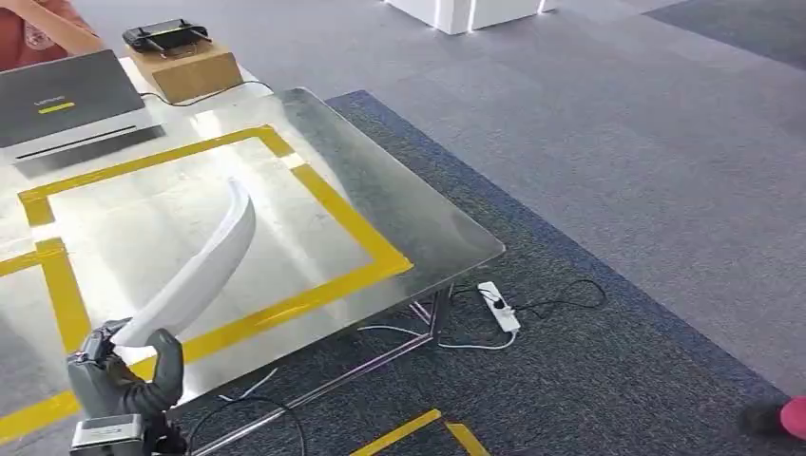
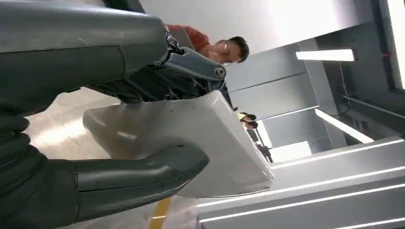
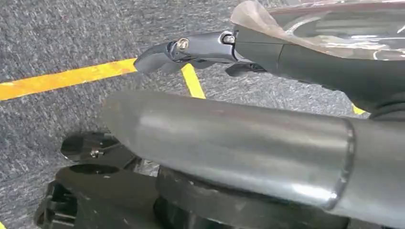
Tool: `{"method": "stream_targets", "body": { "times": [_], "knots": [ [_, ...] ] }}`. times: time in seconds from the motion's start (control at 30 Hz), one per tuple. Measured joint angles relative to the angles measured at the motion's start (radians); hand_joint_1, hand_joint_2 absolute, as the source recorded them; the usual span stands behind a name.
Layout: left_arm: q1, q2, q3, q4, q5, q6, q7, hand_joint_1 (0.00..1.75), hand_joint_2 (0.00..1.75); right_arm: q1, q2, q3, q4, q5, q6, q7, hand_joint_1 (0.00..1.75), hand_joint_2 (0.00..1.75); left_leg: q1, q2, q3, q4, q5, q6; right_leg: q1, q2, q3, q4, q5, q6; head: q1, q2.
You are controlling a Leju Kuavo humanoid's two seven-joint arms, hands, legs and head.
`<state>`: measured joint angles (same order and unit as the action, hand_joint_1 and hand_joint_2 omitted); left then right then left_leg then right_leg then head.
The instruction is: Take the parts from the cabinet and place them on the table.
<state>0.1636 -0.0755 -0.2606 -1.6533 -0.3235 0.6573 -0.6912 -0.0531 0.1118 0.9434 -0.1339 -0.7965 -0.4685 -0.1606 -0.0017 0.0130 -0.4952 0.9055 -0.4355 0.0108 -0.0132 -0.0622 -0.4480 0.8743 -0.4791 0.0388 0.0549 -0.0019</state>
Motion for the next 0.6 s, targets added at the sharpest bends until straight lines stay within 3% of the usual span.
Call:
{"method": "stream_targets", "body": {
  "times": [0.6],
  "knots": [
    [-0.002,-0.009,-0.016,0.0,-0.003,0.006,0.0,1.75,1.75,0.001,0.0,0.017,0.0,0.003,-0.008,0.009,0.0,0.0,0.0,0.0,-0.007,0.006,-0.002,0.0,0.0,0.001,-0.001,0.007,-0.003,0.0,0.0,0.0]
  ]
}}
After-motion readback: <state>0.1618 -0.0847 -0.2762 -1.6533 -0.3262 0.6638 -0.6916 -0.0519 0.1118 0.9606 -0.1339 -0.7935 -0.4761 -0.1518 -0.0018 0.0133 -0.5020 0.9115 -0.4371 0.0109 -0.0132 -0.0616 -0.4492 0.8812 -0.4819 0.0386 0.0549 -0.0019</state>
